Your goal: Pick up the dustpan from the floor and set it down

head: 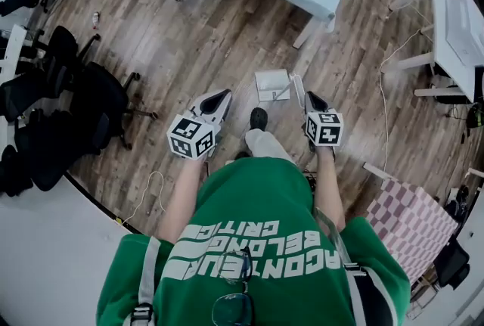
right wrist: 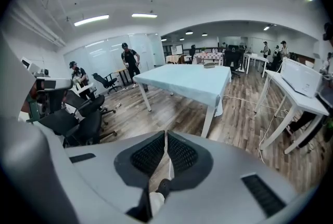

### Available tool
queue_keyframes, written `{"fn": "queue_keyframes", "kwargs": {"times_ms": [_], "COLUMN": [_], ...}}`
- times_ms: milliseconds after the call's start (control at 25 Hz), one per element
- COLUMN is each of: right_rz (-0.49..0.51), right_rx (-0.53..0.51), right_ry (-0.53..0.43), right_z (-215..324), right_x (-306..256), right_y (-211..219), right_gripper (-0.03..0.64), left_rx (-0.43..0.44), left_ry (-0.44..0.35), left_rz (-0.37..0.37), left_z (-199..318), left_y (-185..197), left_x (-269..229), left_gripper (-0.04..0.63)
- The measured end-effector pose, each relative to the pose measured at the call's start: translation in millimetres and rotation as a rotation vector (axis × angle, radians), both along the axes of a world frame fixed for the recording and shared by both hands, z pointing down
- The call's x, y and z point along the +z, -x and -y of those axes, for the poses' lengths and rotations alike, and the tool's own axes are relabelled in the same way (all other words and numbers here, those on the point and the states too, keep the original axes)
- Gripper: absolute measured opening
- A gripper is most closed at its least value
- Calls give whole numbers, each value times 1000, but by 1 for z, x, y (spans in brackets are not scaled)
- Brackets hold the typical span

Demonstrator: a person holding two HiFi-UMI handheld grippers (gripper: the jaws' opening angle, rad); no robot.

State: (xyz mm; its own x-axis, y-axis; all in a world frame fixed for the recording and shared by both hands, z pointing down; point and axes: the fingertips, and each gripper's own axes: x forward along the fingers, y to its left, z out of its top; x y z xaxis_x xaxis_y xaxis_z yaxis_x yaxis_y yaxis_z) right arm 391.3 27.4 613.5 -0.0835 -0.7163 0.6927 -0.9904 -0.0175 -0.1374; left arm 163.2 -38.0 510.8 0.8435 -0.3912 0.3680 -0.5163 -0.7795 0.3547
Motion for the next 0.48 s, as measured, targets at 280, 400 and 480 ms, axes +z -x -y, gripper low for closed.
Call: {"fn": "queue_keyframes", "kwargs": {"times_ms": [280, 400, 480], "right_rz": [-10, 20, 38], "right_rx": [-25, -61, -92], "right_ry": [140, 208, 268], "right_z": [19, 27, 35], "right_x": [42, 63, 77], "right_y": [-14, -11, -5], "right_gripper": [11, 102, 200], "left_rx": [2, 0, -10], "left_ry": [39, 48, 54], "left_rz": [19, 23, 25], "left_z": [25, 33, 39], "left_y": [-23, -32, -36], "left_x": [14, 19, 22], "left_gripper": [-8, -6, -7]}}
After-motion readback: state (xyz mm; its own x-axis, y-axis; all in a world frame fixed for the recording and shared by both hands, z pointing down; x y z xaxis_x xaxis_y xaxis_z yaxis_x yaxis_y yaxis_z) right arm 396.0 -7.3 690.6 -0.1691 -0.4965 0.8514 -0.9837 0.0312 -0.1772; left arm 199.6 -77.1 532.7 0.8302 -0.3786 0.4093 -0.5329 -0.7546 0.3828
